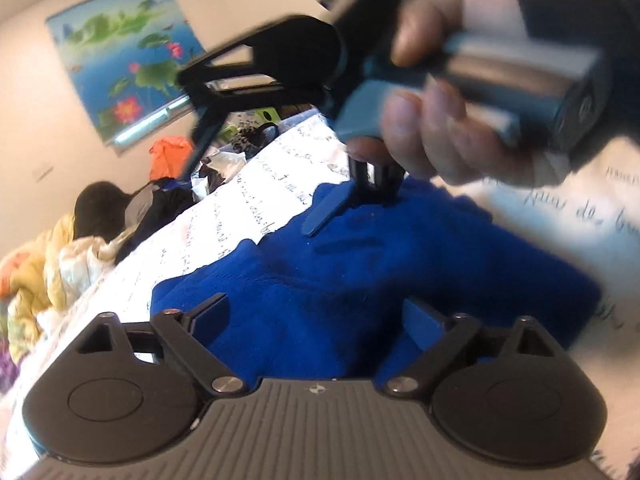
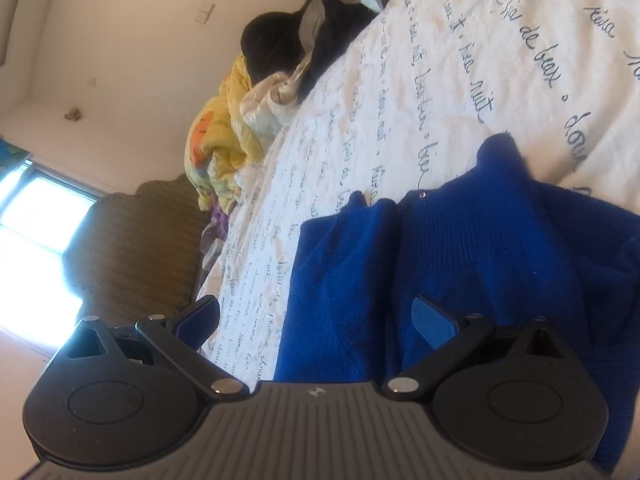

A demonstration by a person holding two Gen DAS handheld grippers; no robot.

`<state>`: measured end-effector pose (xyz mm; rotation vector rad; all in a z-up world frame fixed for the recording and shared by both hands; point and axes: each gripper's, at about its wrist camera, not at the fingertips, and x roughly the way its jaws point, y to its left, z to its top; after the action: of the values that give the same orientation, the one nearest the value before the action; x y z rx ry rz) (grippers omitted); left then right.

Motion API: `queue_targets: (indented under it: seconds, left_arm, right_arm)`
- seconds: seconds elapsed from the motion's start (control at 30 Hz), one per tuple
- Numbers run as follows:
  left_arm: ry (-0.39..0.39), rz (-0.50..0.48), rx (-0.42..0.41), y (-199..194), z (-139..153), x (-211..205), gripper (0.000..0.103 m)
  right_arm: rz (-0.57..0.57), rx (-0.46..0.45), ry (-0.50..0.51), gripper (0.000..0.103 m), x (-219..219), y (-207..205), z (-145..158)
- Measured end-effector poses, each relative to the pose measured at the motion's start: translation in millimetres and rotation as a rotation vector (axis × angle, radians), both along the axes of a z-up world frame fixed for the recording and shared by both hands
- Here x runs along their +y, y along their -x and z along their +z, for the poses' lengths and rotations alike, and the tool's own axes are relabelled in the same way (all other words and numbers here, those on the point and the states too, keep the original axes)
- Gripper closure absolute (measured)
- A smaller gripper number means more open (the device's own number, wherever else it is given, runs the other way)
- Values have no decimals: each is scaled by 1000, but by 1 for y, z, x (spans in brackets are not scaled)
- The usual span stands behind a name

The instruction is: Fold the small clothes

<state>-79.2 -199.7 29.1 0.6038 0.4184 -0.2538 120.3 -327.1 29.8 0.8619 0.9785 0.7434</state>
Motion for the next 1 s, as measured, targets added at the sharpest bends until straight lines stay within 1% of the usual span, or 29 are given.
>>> queue_targets:
  seconds: [0.07, 0.1, 0.13, 0.17, 0.2, 0.3, 0.33, 0.37, 0.4, 0.43, 0.47, 0.5, 0.53, 0.6, 0.67, 0.73, 0.8, 0.87, 0.9, 0.93, 0.97, 1.0]
  left_arm:
    - [-9, -14, 46, 0, -3, 2, 17]
    - [6, -29, 67, 1, -2, 4, 19]
    - [20, -45, 76, 3, 0, 7, 18]
    - [31, -58, 81, 6, 1, 9, 16]
    - [35, -71, 85, -1, 0, 13, 14]
    - [32, -86, 78, -3, -8, 16, 14]
    - [41, -88, 82, -5, -8, 18, 17]
    - [57, -84, 90, -9, -8, 19, 22]
    - [71, -65, 102, -14, -9, 20, 41]
    - [90, -51, 121, -19, -8, 22, 64]
    - [115, -40, 142, -23, -4, 24, 74]
    - [137, -24, 141, -23, 0, 27, 85]
    - [156, -6, 135, -24, 6, 30, 90]
    - [190, 12, 99, -21, 19, 35, 90]
    - [226, -26, 46, -9, 39, 37, 91]
    - [252, -82, 12, 3, 52, 37, 92]
    - [266, -139, 15, 13, 56, 36, 92]
    - [244, -177, 27, 20, 50, 32, 92]
    - [232, -180, 39, 22, 46, 30, 92]
    - [225, -181, 50, 22, 43, 29, 92]
    - [223, -183, 56, 23, 41, 28, 92]
    - [227, -193, 59, 23, 40, 27, 92]
  right_arm:
    - [-3, 0, -9, 0, 0, 3, 0]
    - [-7, -4, -5, 0, -1, 5, 0]
    - [-9, -3, 0, 0, -3, 7, 0]
    - [-11, 0, 4, 0, -7, 8, 0]
    - [-16, 4, 8, 0, -10, 9, -1]
    - [-30, 22, 10, 0, -17, 6, -4]
    - [-35, 28, 11, 0, -17, 5, -5]
    - [-37, 33, 12, 0, -17, 3, -5]
    - [-37, 35, 10, 0, -16, 2, -5]
    - [-35, 35, 9, 0, -15, 1, -4]
    - [-31, 32, 11, 0, -12, 0, -3]
    - [-23, 27, 12, 0, -9, -1, -2]
    - [-14, 23, 11, 0, -6, -1, -1]
    - [16, 21, 10, 0, -1, -3, 1]
    - [66, 28, 26, 0, 9, -9, 1]
    - [126, 51, 31, 0, 20, -17, -4]
    - [153, 81, 34, 0, 31, -27, -10]
    - [165, 96, 27, 1, 42, -36, -15]
    - [158, 86, 39, 8, 45, -39, -16]
    - [147, 61, 70, 56, 47, -40, -16]
    - [137, 44, 146, 92, 49, -41, -16]
    - [130, 32, 196, 92, 48, -40, -15]
